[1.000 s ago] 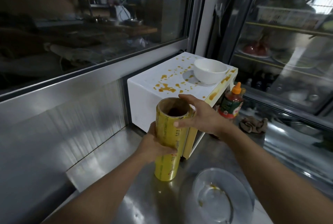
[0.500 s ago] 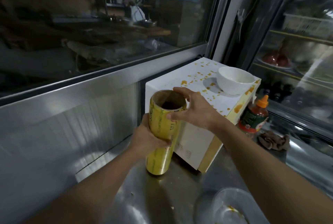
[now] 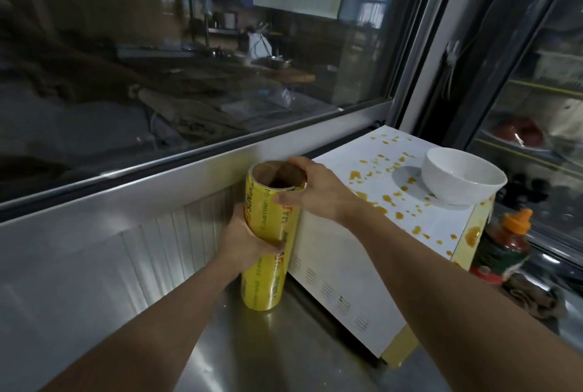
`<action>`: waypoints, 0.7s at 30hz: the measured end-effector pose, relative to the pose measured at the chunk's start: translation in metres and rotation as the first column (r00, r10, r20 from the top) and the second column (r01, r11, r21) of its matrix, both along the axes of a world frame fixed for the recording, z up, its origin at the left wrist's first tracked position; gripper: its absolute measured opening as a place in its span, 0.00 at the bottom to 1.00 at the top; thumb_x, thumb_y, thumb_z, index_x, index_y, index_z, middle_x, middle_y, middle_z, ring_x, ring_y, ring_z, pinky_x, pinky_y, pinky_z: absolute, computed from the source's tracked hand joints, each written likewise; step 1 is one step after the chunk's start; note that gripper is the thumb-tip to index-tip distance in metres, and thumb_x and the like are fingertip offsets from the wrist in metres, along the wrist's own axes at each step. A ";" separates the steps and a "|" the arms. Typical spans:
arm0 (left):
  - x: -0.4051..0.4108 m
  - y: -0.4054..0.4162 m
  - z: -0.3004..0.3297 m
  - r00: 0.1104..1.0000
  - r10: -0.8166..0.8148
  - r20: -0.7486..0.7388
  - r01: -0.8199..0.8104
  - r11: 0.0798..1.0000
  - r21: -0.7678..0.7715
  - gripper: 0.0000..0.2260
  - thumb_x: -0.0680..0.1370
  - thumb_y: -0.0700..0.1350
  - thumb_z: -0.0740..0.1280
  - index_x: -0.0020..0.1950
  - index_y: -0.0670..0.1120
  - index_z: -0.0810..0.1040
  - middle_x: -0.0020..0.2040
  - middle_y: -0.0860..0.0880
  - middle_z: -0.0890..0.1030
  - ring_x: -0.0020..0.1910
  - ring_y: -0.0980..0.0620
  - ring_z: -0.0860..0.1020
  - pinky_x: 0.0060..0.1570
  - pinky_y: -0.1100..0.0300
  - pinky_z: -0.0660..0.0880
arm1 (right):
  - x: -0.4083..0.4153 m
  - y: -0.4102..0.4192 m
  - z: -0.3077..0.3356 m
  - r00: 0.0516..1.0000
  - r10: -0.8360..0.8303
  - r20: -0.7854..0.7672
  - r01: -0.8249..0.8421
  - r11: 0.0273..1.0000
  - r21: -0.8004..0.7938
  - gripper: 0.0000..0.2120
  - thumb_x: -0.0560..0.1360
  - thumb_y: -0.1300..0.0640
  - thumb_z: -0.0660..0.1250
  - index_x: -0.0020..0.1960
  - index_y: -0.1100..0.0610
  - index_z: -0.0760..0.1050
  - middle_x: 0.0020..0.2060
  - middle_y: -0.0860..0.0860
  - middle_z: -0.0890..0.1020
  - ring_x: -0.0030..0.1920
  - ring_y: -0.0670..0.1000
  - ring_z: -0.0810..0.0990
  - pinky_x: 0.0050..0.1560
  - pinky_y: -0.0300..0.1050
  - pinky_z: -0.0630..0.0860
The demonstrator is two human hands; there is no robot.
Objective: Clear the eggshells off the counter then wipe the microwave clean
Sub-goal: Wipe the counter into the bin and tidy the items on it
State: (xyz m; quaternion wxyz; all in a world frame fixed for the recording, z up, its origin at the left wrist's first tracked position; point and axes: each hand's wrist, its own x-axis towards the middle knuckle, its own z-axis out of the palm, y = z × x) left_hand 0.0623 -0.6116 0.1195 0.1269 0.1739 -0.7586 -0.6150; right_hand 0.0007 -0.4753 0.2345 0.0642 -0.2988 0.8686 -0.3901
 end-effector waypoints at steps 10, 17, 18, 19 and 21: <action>-0.014 -0.004 -0.004 0.999 0.034 0.000 -0.034 0.999 0.003 0.46 0.47 0.50 0.81 0.61 0.54 0.65 0.55 0.50 0.79 0.55 0.46 0.78 0.54 0.43 0.76 | -0.008 -0.010 -0.012 0.999 -0.014 -0.039 0.012 0.999 -0.051 0.32 0.71 0.52 0.69 0.72 0.52 0.61 0.66 0.49 0.69 0.63 0.50 0.70 0.55 0.35 0.65; -0.004 0.004 -0.005 0.999 0.023 0.028 -0.022 0.999 -0.031 0.47 0.58 0.43 0.82 0.70 0.49 0.60 0.62 0.48 0.76 0.60 0.45 0.75 0.59 0.43 0.74 | 0.010 0.004 -0.020 0.986 -0.053 -0.156 0.040 0.995 -0.087 0.32 0.71 0.53 0.71 0.70 0.55 0.62 0.67 0.52 0.70 0.67 0.51 0.68 0.62 0.40 0.65; -0.001 0.005 -0.004 0.999 0.017 0.038 -0.015 0.999 -0.047 0.48 0.59 0.43 0.82 0.72 0.48 0.58 0.64 0.48 0.75 0.61 0.45 0.75 0.60 0.43 0.73 | 0.015 0.008 -0.022 0.984 -0.053 -0.171 0.037 0.995 -0.097 0.32 0.70 0.55 0.72 0.70 0.55 0.62 0.66 0.52 0.70 0.67 0.51 0.67 0.61 0.39 0.63; 0.003 0.006 -0.004 0.999 0.010 0.052 -0.007 0.998 -0.061 0.48 0.60 0.43 0.81 0.73 0.48 0.57 0.66 0.47 0.74 0.63 0.45 0.74 0.61 0.44 0.72 | 0.020 0.012 -0.023 0.983 -0.055 -0.177 0.039 0.995 -0.092 0.34 0.70 0.56 0.72 0.71 0.55 0.61 0.67 0.52 0.69 0.68 0.51 0.66 0.61 0.39 0.62; 0.011 0.005 -0.004 0.997 0.003 0.077 0.003 0.997 -0.076 0.49 0.62 0.44 0.81 0.75 0.46 0.54 0.69 0.46 0.70 0.66 0.45 0.71 0.64 0.44 0.70 | 0.032 0.022 -0.025 0.984 -0.065 -0.165 0.055 0.997 -0.062 0.37 0.70 0.56 0.73 0.73 0.54 0.58 0.70 0.52 0.66 0.70 0.50 0.64 0.66 0.42 0.62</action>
